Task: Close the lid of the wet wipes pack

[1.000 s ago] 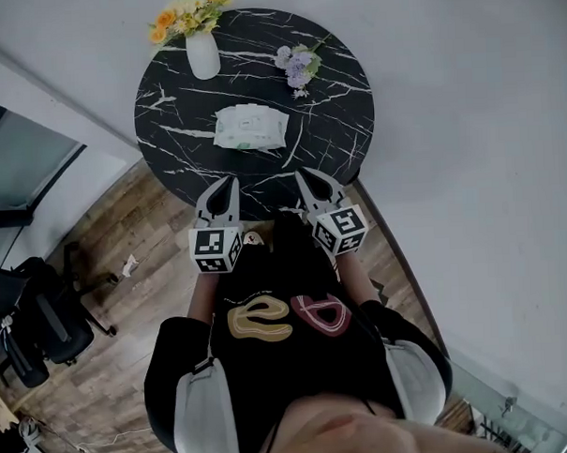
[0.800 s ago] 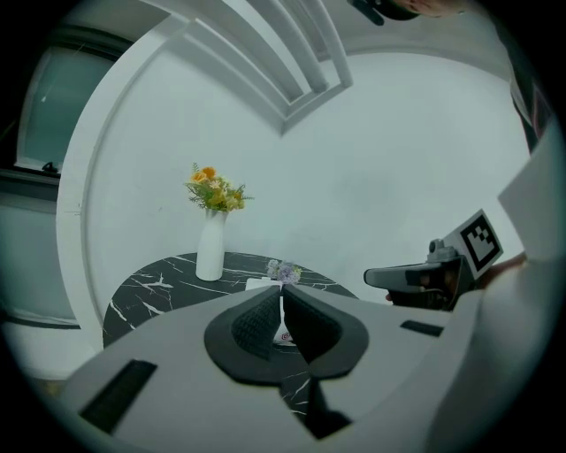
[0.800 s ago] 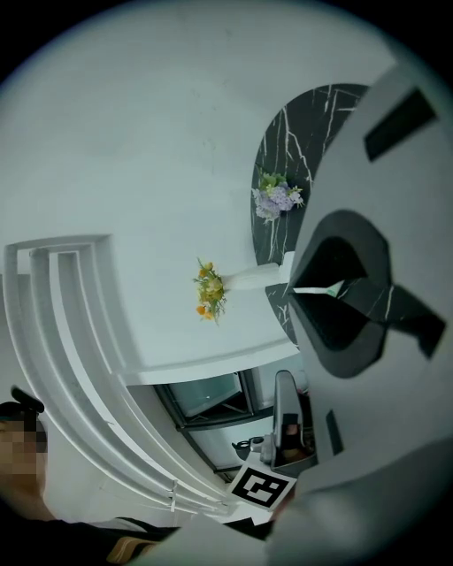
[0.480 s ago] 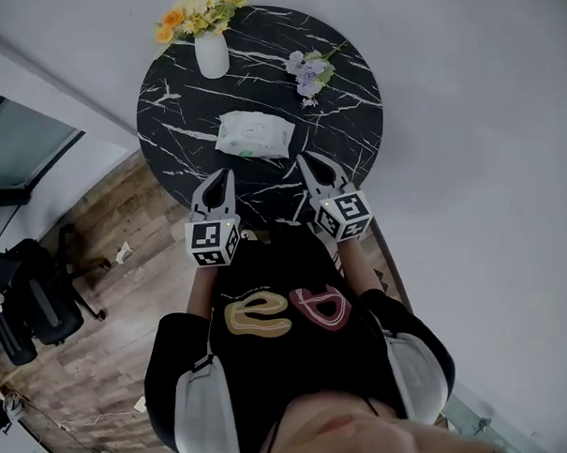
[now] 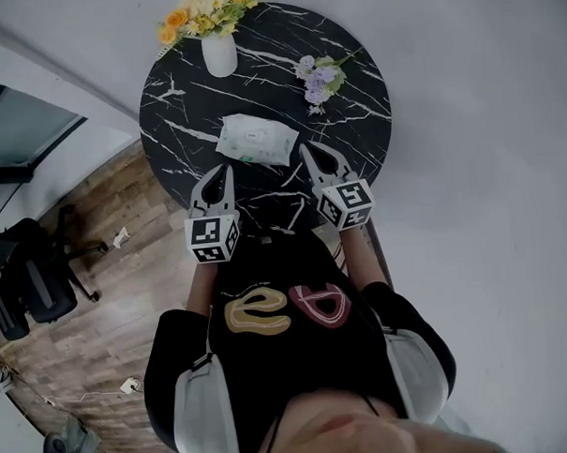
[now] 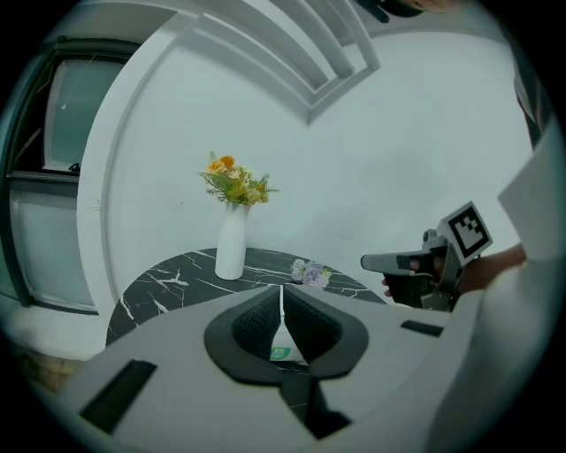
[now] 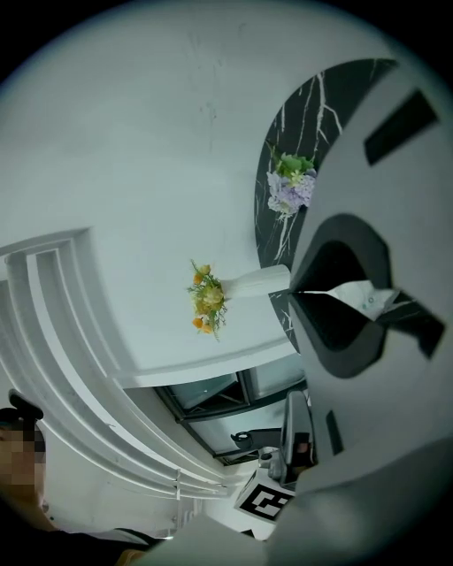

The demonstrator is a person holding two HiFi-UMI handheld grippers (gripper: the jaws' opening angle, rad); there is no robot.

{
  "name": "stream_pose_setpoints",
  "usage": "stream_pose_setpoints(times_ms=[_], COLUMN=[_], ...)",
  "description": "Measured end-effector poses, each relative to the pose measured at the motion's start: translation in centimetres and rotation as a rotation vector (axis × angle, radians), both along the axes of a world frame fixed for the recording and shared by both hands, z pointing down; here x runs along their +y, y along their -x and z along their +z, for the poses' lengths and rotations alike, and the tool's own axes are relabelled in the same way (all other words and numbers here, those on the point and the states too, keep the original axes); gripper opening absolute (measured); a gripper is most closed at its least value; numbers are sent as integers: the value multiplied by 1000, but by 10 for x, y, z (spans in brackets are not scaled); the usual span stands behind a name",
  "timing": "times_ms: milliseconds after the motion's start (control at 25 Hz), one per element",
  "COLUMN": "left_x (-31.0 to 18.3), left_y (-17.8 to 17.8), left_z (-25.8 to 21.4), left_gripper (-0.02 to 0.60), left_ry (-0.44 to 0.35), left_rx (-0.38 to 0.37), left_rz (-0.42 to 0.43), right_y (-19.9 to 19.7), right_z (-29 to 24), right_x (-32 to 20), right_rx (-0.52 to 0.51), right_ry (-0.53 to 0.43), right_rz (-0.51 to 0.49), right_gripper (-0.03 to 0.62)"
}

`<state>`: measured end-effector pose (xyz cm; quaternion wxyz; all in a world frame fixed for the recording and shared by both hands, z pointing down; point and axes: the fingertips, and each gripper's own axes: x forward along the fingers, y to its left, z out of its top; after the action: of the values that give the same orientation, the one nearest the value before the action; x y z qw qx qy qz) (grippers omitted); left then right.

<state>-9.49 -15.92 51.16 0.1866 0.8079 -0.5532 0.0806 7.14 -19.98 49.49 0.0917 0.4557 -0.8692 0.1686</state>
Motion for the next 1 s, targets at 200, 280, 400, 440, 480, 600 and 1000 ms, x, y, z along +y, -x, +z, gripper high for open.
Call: stream_pose_setpoints(times_ms=[200,280,400,440,480,600,1000], left_x=[-10,-14,-19,-22,-24,-29,-40], left_y=[-2,-3,-7,-9,-12,-19,-15], left_z=[7,10,14,16,18,24,49], left_gripper=[23,23,23,23,23,23,23], left_ry=[22,30,42,45,49,65,136], left_rx=[-11,-17,-28,-33,-38,-48,-47], left_rz=[-30,-36,-40,-38,-34,-28,-71], right_y=[-1,0,3,3,4,8,29], right_z=[9,11,16,18,20,28,52], right_x=[-21,-28,-37,-41,-44,-51,-75], right_rx=[14,9,3,1,0,3,14], right_ry=[12,19,31,36,42,62,131], right_rz=[-17,-27,-51,-57,-63,-81,-109], right_gripper=[12,14,12,12,12,12,12])
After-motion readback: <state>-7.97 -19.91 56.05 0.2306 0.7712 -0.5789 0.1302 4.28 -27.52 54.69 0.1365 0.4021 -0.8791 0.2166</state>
